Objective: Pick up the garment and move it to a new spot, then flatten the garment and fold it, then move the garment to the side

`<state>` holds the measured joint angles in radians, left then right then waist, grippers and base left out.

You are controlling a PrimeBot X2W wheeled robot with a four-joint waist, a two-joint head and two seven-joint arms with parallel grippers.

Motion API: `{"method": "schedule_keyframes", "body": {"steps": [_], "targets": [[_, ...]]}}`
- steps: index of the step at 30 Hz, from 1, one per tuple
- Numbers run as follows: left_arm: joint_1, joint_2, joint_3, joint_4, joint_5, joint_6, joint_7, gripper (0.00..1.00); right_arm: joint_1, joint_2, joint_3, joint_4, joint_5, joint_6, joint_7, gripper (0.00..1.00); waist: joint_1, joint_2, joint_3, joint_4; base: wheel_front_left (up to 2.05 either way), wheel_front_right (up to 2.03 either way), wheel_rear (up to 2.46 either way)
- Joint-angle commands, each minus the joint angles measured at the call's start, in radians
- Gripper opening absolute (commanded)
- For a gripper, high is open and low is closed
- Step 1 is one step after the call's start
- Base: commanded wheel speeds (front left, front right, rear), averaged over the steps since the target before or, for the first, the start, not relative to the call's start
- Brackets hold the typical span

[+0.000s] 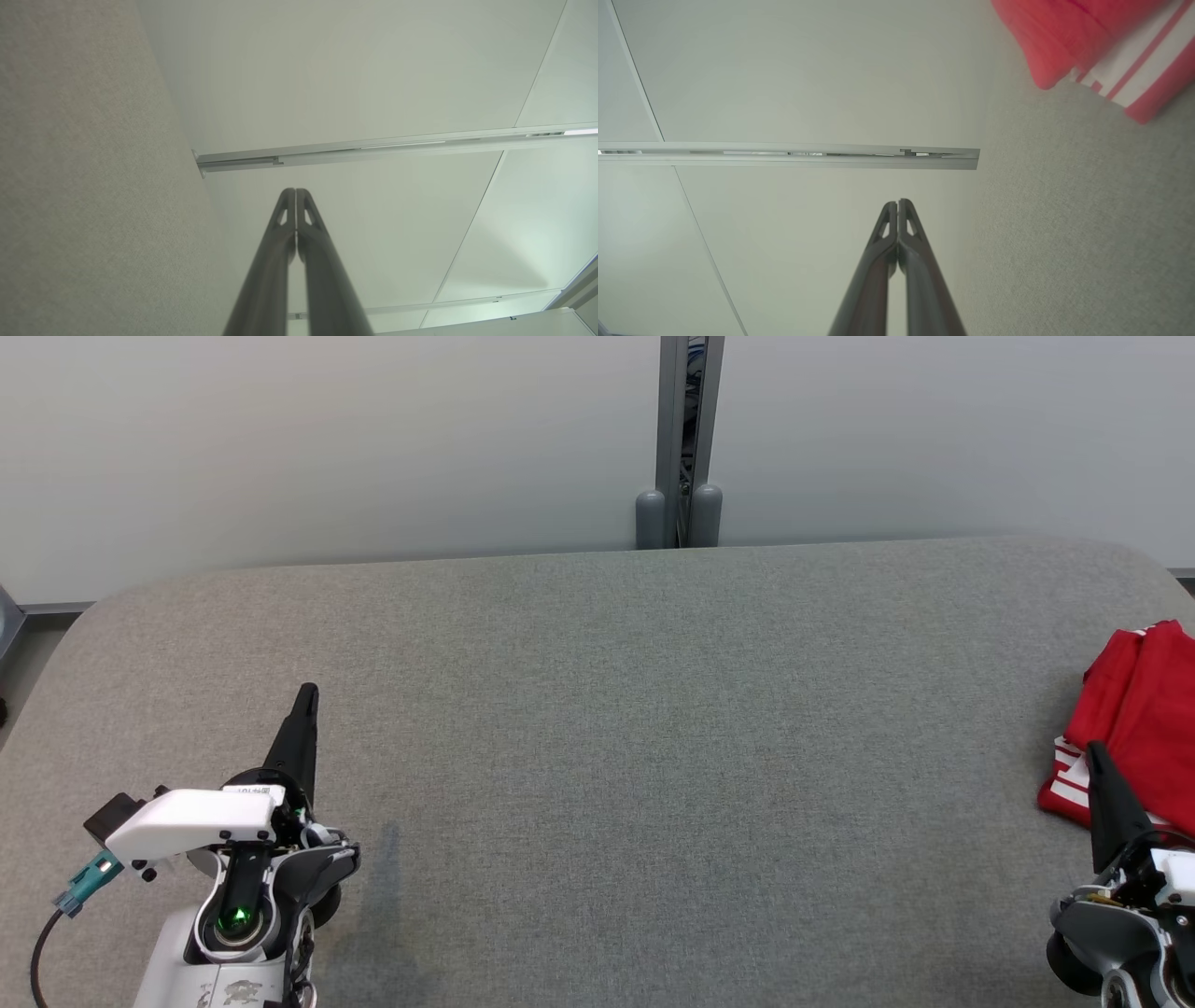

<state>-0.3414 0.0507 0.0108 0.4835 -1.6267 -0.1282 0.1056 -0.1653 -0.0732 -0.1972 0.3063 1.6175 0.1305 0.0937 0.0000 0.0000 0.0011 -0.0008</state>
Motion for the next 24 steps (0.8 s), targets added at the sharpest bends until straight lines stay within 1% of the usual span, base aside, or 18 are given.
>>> {"method": "schedule_keyframes", "body": {"steps": [1,24], "targets": [[-0.016,0.003,0.004,0.001,0.004,-0.005,0.005,0.0,-0.007,-0.006,-0.003,0.002,-0.001,0.0,0.003,0.0,0.0,0.0,0.0,0.0,0.0,0.0,0.0],[-0.016,0.002,0.005,0.001,0.006,-0.005,0.006,0.0,-0.007,-0.005,-0.004,0.002,-0.001,0.0,0.004,0.0,0.0,0.0,0.0,0.0,0.0,0.0,0.0]]}}
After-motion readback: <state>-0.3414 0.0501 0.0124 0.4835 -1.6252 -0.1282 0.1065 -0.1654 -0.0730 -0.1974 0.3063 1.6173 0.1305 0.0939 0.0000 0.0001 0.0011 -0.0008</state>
